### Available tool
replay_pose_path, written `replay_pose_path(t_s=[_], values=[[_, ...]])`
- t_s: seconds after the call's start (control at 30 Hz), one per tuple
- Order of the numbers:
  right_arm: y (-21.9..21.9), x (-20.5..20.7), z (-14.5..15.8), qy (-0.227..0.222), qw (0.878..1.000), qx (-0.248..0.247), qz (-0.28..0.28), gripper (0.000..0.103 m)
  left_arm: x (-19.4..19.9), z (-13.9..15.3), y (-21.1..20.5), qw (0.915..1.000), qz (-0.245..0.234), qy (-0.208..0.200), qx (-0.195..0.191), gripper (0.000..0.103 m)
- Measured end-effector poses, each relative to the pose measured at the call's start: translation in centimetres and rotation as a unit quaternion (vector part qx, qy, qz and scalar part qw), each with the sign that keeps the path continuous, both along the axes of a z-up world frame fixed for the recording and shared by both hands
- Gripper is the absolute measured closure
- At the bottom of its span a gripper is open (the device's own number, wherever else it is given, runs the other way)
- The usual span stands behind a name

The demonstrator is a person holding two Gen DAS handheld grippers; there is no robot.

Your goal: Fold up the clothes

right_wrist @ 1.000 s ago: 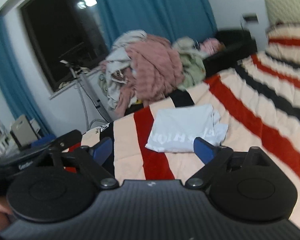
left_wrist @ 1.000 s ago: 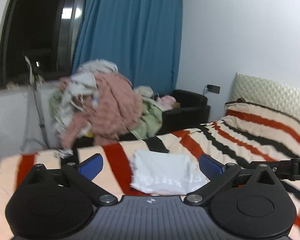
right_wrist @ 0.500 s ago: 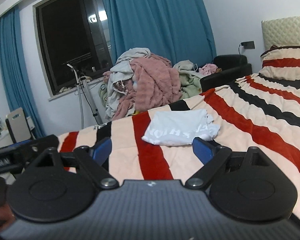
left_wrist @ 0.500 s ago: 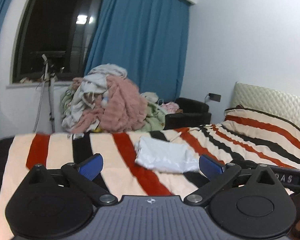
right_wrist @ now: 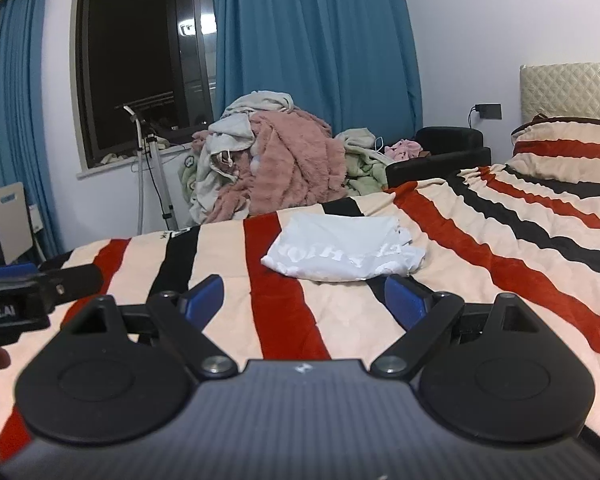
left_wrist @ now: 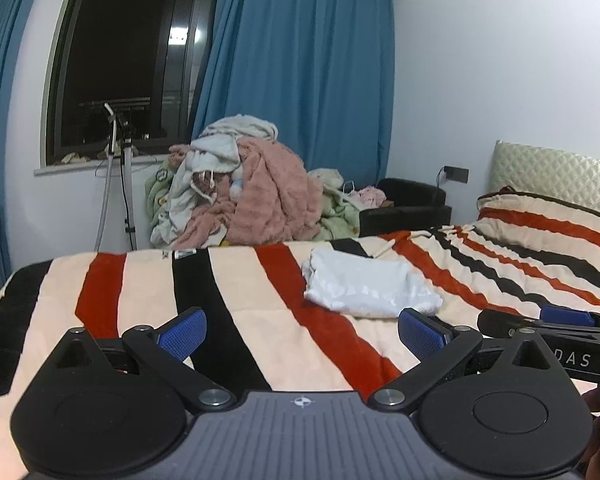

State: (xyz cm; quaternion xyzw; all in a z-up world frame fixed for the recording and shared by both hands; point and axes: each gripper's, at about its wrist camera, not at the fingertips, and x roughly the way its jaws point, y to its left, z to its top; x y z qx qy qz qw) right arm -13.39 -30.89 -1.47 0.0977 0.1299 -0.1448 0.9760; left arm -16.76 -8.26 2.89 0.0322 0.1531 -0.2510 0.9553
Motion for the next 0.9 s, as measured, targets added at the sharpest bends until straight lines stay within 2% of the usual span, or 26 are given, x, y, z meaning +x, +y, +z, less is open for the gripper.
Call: replay_pose_path(t_s=[0.9], values=[[0.55, 0.04, -0.01, 0.012, 1.000, -0.006, -0.003, 0.014, 0.15, -0.68, 0.05, 0.9998, 0.014, 0.008, 0.006, 0.000]])
